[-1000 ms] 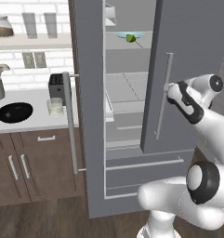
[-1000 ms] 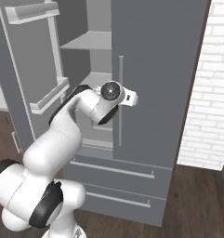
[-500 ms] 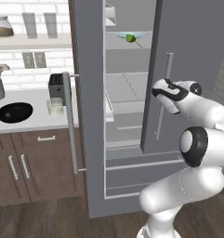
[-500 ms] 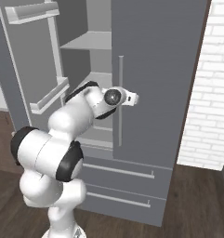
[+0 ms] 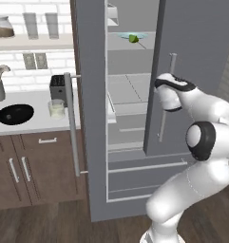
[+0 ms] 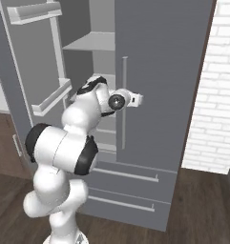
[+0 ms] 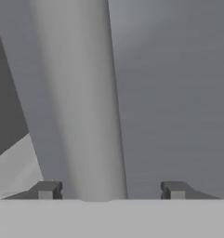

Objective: Grab a lemon wedge from the fridge and one ice cube from the ice bowl, and put them in the glass of lemonade.

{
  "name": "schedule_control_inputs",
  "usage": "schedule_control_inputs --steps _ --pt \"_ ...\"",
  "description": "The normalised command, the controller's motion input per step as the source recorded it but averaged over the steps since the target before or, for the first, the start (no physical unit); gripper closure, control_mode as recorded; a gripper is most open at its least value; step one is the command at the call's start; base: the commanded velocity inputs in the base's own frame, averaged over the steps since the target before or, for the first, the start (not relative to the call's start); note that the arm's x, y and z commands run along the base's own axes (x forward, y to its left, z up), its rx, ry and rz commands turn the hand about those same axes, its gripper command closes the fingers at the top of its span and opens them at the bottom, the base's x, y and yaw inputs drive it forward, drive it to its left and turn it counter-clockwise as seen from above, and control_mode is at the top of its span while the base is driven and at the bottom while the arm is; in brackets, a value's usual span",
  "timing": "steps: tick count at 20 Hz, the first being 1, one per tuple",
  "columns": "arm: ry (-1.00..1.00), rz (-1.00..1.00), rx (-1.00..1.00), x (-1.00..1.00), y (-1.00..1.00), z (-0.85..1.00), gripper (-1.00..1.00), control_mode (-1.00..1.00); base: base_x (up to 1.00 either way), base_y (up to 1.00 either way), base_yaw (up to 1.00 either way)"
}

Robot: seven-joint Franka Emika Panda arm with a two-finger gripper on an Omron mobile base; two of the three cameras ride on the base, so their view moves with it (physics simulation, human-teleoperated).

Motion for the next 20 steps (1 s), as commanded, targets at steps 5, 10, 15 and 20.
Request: schedule_control_inputs --steps 5,10,15,20 --pt "0.13 0.0 0.08 -0.17 -0.44 0.12 1.0 -1.0 0.0 0.0 0.0" --pt "0.14 0.0 0.14 -0.94 -0.69 0.43 1.0 -1.0 0.0 0.0 0.0" --pt "0.17 0.0 0.17 -0.98 -0.76 0.76 1.0 -1.0 0.0 0.0 0.0" --pt "0.15 0.0 0.19 -0.94 -0.83 0.9 1.0 -1.0 0.0 0.0 0.0"
